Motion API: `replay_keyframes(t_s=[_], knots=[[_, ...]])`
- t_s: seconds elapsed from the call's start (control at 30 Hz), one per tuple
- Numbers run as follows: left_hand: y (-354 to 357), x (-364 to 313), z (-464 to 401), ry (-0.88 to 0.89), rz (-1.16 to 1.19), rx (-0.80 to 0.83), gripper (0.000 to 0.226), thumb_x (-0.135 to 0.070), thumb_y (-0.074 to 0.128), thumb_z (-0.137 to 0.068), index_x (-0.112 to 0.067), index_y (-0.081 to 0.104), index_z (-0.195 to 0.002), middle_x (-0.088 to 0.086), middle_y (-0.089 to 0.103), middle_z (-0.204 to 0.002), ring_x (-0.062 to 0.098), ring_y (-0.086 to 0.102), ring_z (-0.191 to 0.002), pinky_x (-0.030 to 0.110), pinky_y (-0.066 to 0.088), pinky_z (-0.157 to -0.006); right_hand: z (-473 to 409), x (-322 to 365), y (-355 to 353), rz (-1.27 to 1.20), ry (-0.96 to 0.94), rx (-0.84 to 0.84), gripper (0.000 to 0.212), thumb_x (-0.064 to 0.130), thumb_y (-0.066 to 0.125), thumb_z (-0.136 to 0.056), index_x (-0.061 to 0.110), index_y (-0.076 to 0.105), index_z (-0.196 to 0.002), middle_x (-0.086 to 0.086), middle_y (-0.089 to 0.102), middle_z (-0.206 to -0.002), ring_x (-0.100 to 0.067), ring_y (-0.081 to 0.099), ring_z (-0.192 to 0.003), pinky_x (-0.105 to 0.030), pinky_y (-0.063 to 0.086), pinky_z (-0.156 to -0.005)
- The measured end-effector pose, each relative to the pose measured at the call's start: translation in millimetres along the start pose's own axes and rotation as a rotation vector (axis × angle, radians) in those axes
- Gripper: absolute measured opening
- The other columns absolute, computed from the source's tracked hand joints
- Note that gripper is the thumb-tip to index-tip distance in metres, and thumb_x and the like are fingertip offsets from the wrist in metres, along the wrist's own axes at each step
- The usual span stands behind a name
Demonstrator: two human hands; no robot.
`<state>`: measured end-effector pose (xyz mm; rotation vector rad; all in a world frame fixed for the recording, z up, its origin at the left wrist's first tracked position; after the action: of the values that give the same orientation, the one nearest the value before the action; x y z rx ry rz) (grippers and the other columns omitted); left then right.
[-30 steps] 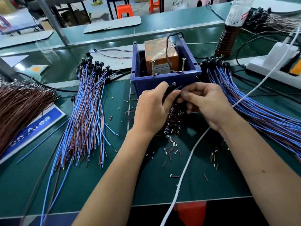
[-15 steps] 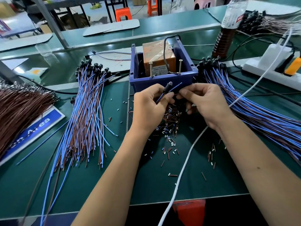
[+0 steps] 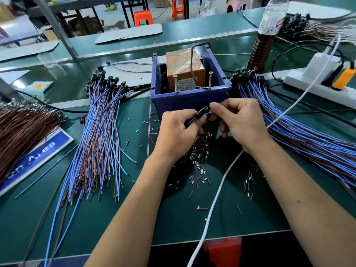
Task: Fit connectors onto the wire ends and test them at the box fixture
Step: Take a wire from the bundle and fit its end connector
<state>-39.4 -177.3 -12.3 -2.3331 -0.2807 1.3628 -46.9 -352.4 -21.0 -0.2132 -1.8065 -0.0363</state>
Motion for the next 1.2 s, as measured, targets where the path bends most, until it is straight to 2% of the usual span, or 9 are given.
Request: replay_keyframes(t_s=[0.2, 0.27, 0.4, 0.6, 0.7, 0.83, 0.93, 1.07, 1.2], knots=[[-0.5, -9.0, -0.1, 0.087, -0.009, -0.031, 0.037, -0.011, 0.067, -0.097, -0.006, 0.059, -0.061, 0.006, 0.053, -0.052, 0.020, 0.045, -0.049, 0.033, 0.034, -0.047, 0.0, 2.7, 0.1, -0.127, -0.047, -0.023, 0.024, 0.029, 0.077, -0.095, 0.014, 0.077, -0.076, -0.022, 0.071, -0.071, -0.015, 0.050, -0.040, -0.025, 0.041, -0.037], [-4.4, -8.9, -0.5, 0.094, 0.010, -0.074, 0.034, -0.012, 0.066, -0.098, -0.004, 0.063, -0.065, 0.006, 0.057, -0.054, 0.022, 0.049, -0.050, 0.038, 0.038, -0.048, -0.9, 1.1, -4.8, -0.193, -0.033, -0.077, 0.023, 0.025, 0.074, -0.097, 0.011, 0.075, -0.078, -0.016, 0.069, -0.067, -0.013, 0.049, -0.040, -0.023, 0.040, -0.036], [-21.3, -1.3, -0.6, 0.041, 0.127, -0.239, 0.031, -0.018, 0.064, -0.100, -0.004, 0.072, -0.073, -0.003, 0.063, -0.056, 0.003, 0.054, -0.051, 0.025, 0.041, -0.052, -3.1, 0.6, -24.3, -0.247, -0.027, -0.203, 0.018, 0.023, 0.074, -0.098, 0.013, 0.074, -0.082, -0.007, 0.071, -0.071, -0.012, 0.050, -0.042, -0.022, 0.040, -0.037], [-15.2, -6.3, 4.1, 0.001, 0.186, -0.350, 0.032, -0.022, 0.062, -0.102, -0.007, 0.071, -0.075, 0.004, 0.061, -0.059, 0.009, 0.050, -0.052, 0.033, 0.040, -0.051, 5.5, 6.7, 12.4, -0.229, -0.043, -0.040, 0.008, 0.019, 0.078, -0.094, 0.011, 0.078, -0.091, -0.007, 0.069, -0.068, -0.012, 0.047, -0.039, -0.022, 0.037, -0.036], [-9.7, -11.0, 4.6, 0.029, 0.146, -0.346, 0.038, -0.021, 0.061, -0.101, -0.005, 0.059, -0.067, 0.008, 0.053, -0.056, 0.023, 0.045, -0.050, 0.038, 0.037, -0.046, 11.7, 11.2, 27.8, -0.304, -0.065, 0.055, 0.008, 0.012, 0.073, -0.096, 0.015, 0.080, -0.097, -0.005, 0.068, -0.067, -0.013, 0.044, -0.040, -0.020, 0.036, -0.036], [-6.2, -15.7, 5.7, 0.064, 0.112, -0.347, 0.040, -0.022, 0.060, -0.101, -0.001, 0.057, -0.067, 0.012, 0.053, -0.057, 0.033, 0.047, -0.053, 0.047, 0.038, -0.047, 13.2, 11.0, 32.6, -0.398, -0.016, 0.044, 0.008, 0.016, 0.075, -0.091, 0.018, 0.082, -0.093, -0.008, 0.065, -0.063, -0.012, 0.042, -0.041, -0.017, 0.032, -0.038], [-12.7, -23.0, 10.8, 0.109, -0.012, -0.453, 0.035, -0.024, 0.059, -0.103, -0.008, 0.063, -0.072, -0.002, 0.063, -0.062, 0.019, 0.056, -0.055, 0.044, 0.045, -0.051, 13.4, 12.3, 29.6, -0.425, -0.030, -0.003, 0.006, 0.017, 0.074, -0.093, 0.015, 0.079, -0.092, -0.010, 0.068, -0.071, -0.013, 0.047, -0.044, -0.019, 0.033, -0.037], [-27.6, -29.7, 19.6, 0.174, -0.163, -0.685, 0.030, -0.023, 0.055, -0.104, -0.009, 0.071, -0.083, -0.004, 0.069, -0.072, 0.021, 0.064, -0.067, 0.042, 0.049, -0.061, 14.0, 22.9, 23.2, -0.366, -0.173, -0.048, 0.011, 0.013, 0.064, -0.103, 0.003, 0.068, -0.102, -0.011, 0.077, -0.100, -0.018, 0.059, -0.052, -0.022, 0.039, -0.037], [-36.5, -28.5, 21.2, 0.175, -0.134, -0.801, 0.031, -0.021, 0.057, -0.104, -0.005, 0.076, -0.085, 0.000, 0.068, -0.067, 0.017, 0.059, -0.057, 0.030, 0.044, -0.055, 11.6, 22.8, 11.0, -0.292, -0.215, -0.182, 0.011, 0.011, 0.061, -0.105, 0.004, 0.070, -0.108, -0.008, 0.074, -0.088, -0.015, 0.053, -0.052, -0.024, 0.040, -0.040]])
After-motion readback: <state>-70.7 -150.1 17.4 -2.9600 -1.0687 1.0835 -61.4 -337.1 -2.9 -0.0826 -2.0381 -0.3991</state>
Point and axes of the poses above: each hand's wrist, its own z-axis away from the middle knuckle, its own y-axis out of the palm, x = y × z, the point moved 6 cm from there along -z, towards the middle knuckle
